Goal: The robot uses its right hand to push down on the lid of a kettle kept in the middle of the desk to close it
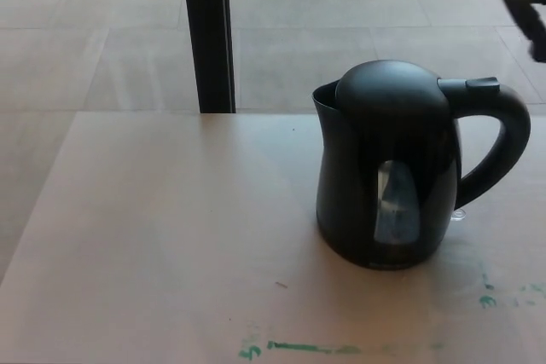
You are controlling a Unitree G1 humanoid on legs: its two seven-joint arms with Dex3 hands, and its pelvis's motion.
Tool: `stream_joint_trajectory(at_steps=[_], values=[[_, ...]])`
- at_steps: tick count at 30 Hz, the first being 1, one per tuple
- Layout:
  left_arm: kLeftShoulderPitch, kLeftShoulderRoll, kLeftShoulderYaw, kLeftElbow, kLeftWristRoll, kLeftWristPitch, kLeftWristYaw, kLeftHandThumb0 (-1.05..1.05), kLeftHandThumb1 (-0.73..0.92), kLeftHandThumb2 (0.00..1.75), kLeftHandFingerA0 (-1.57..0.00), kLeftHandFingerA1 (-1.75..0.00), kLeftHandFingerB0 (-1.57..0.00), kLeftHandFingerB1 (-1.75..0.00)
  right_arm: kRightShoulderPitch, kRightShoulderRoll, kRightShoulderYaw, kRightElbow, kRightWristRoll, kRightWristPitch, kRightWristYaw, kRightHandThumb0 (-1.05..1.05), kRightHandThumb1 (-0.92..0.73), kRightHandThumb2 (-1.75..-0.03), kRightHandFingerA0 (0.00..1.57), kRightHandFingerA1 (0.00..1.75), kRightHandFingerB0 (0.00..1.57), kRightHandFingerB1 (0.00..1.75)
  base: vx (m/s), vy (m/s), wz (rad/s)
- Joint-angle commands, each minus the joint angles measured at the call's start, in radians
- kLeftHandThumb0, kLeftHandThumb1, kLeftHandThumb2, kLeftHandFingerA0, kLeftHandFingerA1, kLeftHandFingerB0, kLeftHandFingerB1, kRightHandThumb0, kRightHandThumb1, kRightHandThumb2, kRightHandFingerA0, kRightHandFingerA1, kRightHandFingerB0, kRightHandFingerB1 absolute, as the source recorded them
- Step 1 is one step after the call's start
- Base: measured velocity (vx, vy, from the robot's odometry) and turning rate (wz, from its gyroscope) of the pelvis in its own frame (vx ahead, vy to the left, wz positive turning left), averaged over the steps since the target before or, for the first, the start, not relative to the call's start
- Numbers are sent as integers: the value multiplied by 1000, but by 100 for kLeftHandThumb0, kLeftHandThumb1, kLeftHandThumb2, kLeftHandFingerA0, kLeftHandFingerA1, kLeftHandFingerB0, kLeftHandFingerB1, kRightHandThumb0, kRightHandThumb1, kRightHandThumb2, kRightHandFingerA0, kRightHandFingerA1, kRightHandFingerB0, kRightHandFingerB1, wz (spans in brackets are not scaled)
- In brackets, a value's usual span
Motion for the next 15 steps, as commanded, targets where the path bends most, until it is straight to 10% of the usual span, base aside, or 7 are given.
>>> stream_joint_trajectory(at_steps=[1, 4, 5, 8, 10, 11, 15], values=[[21, 21, 2, 9, -3, -13, 0, -83, 77, 115, -40, -56, -32, -51, 164, -164, -615, -33, 407, 381, 81, -84, -92, -75, 43, 43, 35, 41, 0, 0, 0], [24, 21, 2, 7, -5, -10, -3, -87, 92, 76, -45, -46, -37, -39, 258, -209, -801, 81, 403, 349, 8, -79, -92, -74, 50, 45, 42, 42, 0, 0, 0], [24, 22, 4, 7, -5, -11, 0, -83, 77, 115, -40, -57, -31, -51, 309, -206, -836, 110, 409, 286, 0, -77, -92, -72, 50, 46, 43, 42, 0, 0, 0], [26, 22, -4, 8, 4, -23, -1, -89, 92, 77, -45, -49, -36, -41, 418, -213, -940, 242, 457, 165, -5, -73, -92, -70, 53, 56, 43, 47, 0, 0, 0], [25, 20, -2, 7, 2, -26, 0, -83, 77, 115, -39, -57, -32, -51, 473, -211, -970, 325, 465, 75, -32, -77, -91, -67, 64, 56, 53, 46, 0, 0, 0], [24, 20, 0, 4, -2, -21, -4, -87, 92, 77, -45, -47, -36, -40, 524, -191, -997, 356, 470, 28, -57, -82, -73, -92, 65, 65, 52, 55, 0, 0, 0], [23, 20, -2, 5, 0, -24, -4, -84, 78, 111, -43, -57, -36, -52, 683, -152, -1035, 532, 495, -128, -65, -74, -92, -70, 58, 63, 45, 51, 0, 0, 0]])
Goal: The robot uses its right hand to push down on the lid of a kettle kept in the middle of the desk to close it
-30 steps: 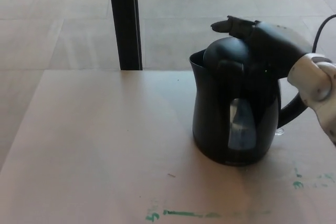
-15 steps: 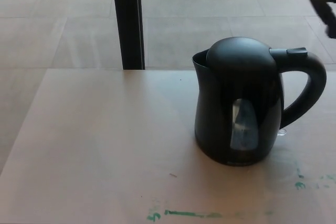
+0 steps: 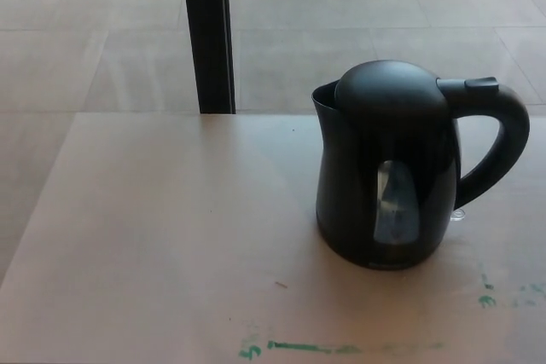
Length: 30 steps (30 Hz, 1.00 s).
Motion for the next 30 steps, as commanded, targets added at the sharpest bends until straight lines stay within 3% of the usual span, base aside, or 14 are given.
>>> stream_joint_trajectory(at_steps=[1, 5, 6, 9, 13, 15, 17, 18, 20, 22, 24, 25, 27, 30], values=[[20, 19, -2, 7, 1, -26, -1, -83, 78, 117, -43, -58, -32, -51, 446, -21, -585, 481, 370, -196, -103, -74, -92, -74, 58, 65, 43, 53, 0, 0, 0], [19, 20, -1, 5, 0, -34, -8, -84, 78, 116, -40, -57, -32, -52, 533, 45, -587, 580, 370, -275, -125, -79, -92, -70, 62, 72, 45, 60, 0, 0, 0], [15, 19, 5, 5, -7, -26, -1, -87, 92, 76, -50, -51, -37, -41, 546, 65, -589, 576, 372, -269, -124, -77, -92, -72, 56, 76, 42, 61, 0, 0, 0], [10, 17, 9, 5, -11, -14, -1, -83, 78, 115, -40, -57, -31, -51, 592, 130, -599, 614, 382, -299, -116, -76, -91, -78, 43, 83, 31, 65, 0, 0, 0], [13, 15, 2, 6, -3, -22, 0, -86, 92, 79, -44, -48, -34, -41, 621, 178, -632, 727, 413, -328, -117, -76, -92, -75, 39, 94, 28, 70, 0, 0, 0], [9, 12, 1, 6, -3, -20, 7, -83, 77, 116, -43, -59, -32, -51, 627, 185, -644, 764, 417, -328, -138, -77, -91, -75, 43, 90, 28, 67, 0, 0, 0], [11, 12, 5, 5, -7, -18, 8, -84, 77, 114, -42, -58, -34, -52, 624, 191, -647, 767, 418, -338, -140, -75, -92, -73, 46, 94, 31, 69, 0, 0, 0], [12, 13, 13, 4, -15, -13, 12, -90, 92, 75, -44, -49, -37, -41, 629, 210, -646, 757, 415, -349, -149, -79, -92, -72, 49, 97, 34, 71, 0, 0, 0], [13, 17, 12, 3, -12, -7, 19, -83, 76, 114, -39, -57, -31, -51, 647, 237, -638, 740, 405, -327, -169, -80, -92, -73, 53, 99, 35, 70, 0, 0, 0], [16, 19, 3, 2, -2, -14, 16, -88, 92, 76, -45, -49, -38, -40, 653, 240, -645, 753, 420, -301, -176, -78, -92, -68, 51, 98, 37, 71, 0, 0, 0], [16, 16, 2, 10, -1, -16, 14, -88, 92, 75, -44, -48, -37, -40, 653, 238, -660, 761, 444, -270, -178, -78, -92, -69, 45, 97, 34, 72, 0, 0, 0], [19, 16, -1, 11, 3, -25, 12, -83, 76, 114, -39, -57, -32, -52, 658, 241, -643, 763, 430, -279, -181, -79, -92, -71, 42, 95, 32, 72, 0, 0, 0], [28, 18, -7, 7, 8, -24, 11, -87, 92, 77, -44, -47, -40, -41, 661, 242, -628, 766, 428, -281, -177, -78, -92, -71, 42, 97, 31, 70, 0, 0, 0], [29, 18, -11, 4, 8, -17, 26, -93, 84, 82, -44, -49, -37, -44, 661, 264, -608, 750, 453, -281, -190, -75, -92, -70, 46, 99, 34, 71, 0, 0, 0]])
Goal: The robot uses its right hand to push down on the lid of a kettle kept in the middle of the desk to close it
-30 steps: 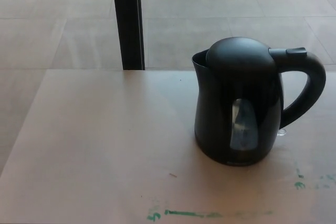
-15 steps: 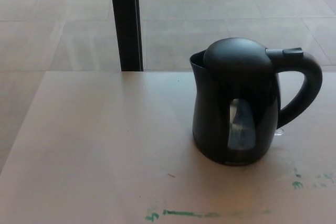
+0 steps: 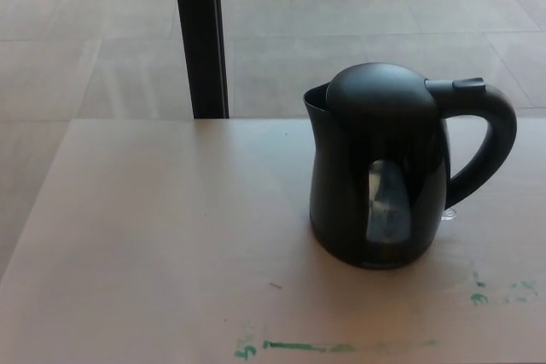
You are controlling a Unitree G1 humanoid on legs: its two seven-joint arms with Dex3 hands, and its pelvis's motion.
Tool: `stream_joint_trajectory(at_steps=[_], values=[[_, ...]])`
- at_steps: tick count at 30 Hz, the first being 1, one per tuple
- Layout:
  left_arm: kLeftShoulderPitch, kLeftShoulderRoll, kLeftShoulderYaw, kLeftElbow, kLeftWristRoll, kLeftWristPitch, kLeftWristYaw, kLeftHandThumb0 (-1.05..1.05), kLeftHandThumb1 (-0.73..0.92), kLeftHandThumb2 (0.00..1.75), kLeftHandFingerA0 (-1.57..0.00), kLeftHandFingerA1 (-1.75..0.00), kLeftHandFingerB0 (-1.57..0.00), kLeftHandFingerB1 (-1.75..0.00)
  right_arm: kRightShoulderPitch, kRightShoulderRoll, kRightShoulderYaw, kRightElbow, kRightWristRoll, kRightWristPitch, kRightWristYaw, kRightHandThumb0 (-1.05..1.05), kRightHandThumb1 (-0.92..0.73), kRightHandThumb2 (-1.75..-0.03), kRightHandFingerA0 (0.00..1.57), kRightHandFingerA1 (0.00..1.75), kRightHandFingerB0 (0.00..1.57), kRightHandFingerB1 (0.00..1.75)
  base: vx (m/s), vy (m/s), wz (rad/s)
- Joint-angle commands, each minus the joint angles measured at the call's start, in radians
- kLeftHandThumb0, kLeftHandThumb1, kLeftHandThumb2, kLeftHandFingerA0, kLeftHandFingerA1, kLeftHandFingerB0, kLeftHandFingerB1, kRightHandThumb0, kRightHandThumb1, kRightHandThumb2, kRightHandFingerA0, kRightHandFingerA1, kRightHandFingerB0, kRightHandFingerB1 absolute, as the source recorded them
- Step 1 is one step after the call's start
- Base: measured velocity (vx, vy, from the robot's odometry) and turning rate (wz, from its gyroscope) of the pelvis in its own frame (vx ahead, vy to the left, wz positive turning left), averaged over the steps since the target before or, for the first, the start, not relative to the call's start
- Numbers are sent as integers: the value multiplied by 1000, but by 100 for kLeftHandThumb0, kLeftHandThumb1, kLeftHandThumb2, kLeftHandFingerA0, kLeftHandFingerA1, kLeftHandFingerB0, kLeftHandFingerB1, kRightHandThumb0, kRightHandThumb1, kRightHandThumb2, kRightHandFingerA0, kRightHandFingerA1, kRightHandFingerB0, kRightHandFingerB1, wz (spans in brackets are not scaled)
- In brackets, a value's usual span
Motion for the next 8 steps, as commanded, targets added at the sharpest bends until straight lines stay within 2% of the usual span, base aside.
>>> stream_joint_trajectory(at_steps=[1, 2, 3, 4, 5, 8], values=[[12, 18, -6, 5, 6, -17, 22, -93, 86, 82, -42, -48, -37, -43, 3, 34, 11, -8, 126, -63, -67, -74, -92, -73, 46, 102, 34, 71, 0, 0, 0], [13, 18, -4, 5, 2, -16, 16, -87, 92, 75, -41, -46, -38, -41, 7, 37, 17, -8, 136, -64, -41, -74, -92, -76, 42, 100, 30, 72, 0, 0, 0], [13, 16, -1, -3, -2, -6, 31, -87, 92, 73, -47, -51, -42, -42, 14, 42, 31, -8, 142, -67, -15, -76, -92, -77, 38, 97, 27, 70, 0, 0, 0], [14, 17, -2, -6, -2, -4, 28, -84, 76, 113, -41, -57, -35, -52, 14, 43, 35, -6, 151, -64, -12, -76, -92, -76, 38, 95, 26, 69, 0, 0, 0], [15, 17, 0, -4, -5, -6, 19, -86, 92, 75, -44, -49, -37, -41, 19, 46, 46, -9, 159, -63, 3, -75, -92, -80, 35, 92, 24, 68, 0, 0, 0], [10, 19, 6, -1, -10, -9, 13, -87, 92, 74, -45, -48, -38, -41, 20, 42, 79, -7, 172, -52, 30, -77, -92, -80, 33, 94, 21, 68, 0, 0, 0]])
